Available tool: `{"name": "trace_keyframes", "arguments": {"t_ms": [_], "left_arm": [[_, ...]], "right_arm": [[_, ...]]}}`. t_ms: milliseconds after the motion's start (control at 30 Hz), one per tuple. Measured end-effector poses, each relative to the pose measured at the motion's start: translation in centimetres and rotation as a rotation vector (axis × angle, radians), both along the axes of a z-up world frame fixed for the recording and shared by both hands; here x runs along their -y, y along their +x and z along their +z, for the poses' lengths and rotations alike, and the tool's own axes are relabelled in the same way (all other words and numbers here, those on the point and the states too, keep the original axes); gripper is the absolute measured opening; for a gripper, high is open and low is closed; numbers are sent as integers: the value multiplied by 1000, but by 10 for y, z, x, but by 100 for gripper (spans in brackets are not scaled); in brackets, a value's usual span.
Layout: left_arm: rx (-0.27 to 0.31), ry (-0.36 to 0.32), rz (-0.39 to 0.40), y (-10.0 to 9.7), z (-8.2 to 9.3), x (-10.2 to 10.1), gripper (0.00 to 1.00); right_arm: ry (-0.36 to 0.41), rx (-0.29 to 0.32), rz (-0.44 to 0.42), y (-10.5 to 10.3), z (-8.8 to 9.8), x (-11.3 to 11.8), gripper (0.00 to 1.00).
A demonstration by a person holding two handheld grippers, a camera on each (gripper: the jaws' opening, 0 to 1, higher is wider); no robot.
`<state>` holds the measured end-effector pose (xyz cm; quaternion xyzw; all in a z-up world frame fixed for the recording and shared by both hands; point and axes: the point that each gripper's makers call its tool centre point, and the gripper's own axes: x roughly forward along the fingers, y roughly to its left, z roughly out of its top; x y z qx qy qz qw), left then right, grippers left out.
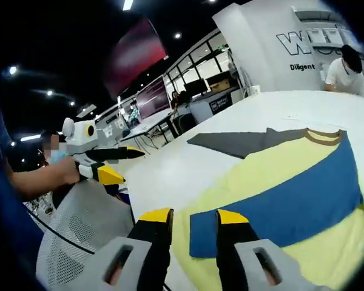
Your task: Fold the garment on the visible template until the final outline fits inside the template.
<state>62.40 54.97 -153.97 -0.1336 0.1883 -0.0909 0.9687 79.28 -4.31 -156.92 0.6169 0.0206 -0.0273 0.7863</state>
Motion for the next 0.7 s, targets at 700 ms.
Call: {"name": "trace_keyframes", "arguments": {"t_ms": [700], "left_arm": [[27, -18, -32, -17, 7, -13, 84]], "right_arm": [[-36, 133, 238, 9, 103, -119, 44]]}}
